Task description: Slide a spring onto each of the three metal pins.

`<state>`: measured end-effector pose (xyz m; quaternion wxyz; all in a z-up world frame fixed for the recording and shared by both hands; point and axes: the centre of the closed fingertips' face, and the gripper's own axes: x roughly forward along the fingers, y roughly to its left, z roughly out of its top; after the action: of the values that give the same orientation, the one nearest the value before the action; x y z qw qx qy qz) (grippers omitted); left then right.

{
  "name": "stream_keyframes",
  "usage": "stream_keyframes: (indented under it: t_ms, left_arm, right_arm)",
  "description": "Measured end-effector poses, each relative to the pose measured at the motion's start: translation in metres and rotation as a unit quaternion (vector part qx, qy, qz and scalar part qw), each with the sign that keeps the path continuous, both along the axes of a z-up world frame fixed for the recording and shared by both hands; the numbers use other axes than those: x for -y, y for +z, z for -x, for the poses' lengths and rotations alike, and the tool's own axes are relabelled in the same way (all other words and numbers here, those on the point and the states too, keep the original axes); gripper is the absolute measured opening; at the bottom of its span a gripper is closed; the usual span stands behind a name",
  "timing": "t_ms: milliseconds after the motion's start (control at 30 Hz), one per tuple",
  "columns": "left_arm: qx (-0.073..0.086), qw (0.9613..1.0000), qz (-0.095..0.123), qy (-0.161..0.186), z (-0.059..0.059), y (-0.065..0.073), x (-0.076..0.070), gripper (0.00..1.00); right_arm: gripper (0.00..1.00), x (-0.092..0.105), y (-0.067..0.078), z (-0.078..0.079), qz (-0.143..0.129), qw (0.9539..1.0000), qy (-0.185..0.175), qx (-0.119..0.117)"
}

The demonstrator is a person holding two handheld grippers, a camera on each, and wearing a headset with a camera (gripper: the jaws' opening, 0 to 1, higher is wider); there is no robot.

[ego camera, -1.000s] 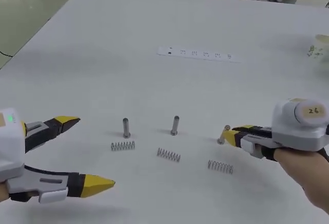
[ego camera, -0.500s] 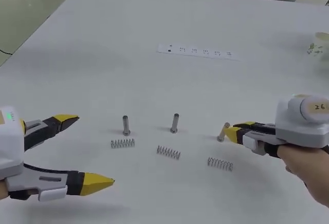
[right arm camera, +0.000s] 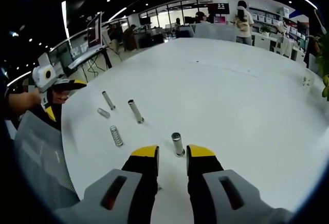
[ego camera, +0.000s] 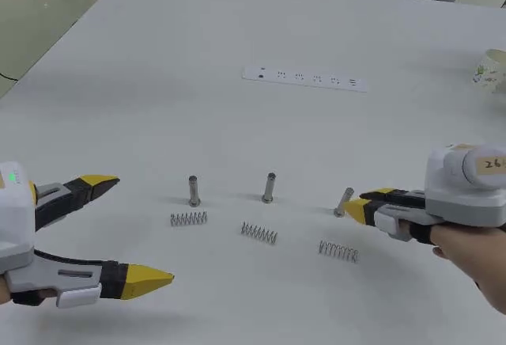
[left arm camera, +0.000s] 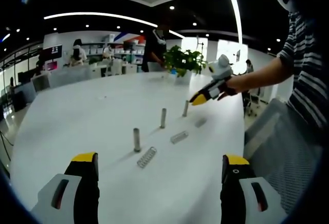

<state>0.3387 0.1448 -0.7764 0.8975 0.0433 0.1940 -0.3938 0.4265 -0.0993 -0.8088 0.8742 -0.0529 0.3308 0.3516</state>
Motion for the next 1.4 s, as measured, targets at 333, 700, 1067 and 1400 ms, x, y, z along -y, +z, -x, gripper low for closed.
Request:
stream_keyframes:
  t_ms: [333,700,1067,1400]
  left_arm:
    - [-0.002,1.0,0.001,0.001,0.0,-0.001,-0.001,0.97]
    - [-0.003,1.0,0.004,0.001,0.0,0.0,-0.001,0.97]
    - [-0.006,1.0,0.001,-0.004,0.002,-0.001,0.001,0.97]
    - [-0.007,1.0,-0.001,-0.005,0.003,-0.001,0.001,0.97]
  right_arm:
    - [0.2,0.0,-0.009,0.009,0.013,0.9995,0.019,-0.021]
    - [0.2,-0.002,-0.015,0.017,0.033,0.9977,0.051,-0.032]
    - [0.2,-0.006,-0.02,0.029,0.057,0.9926,0.096,-0.048]
    - [0.19,-0.009,-0.027,0.04,0.129,0.9758,0.175,-0.022]
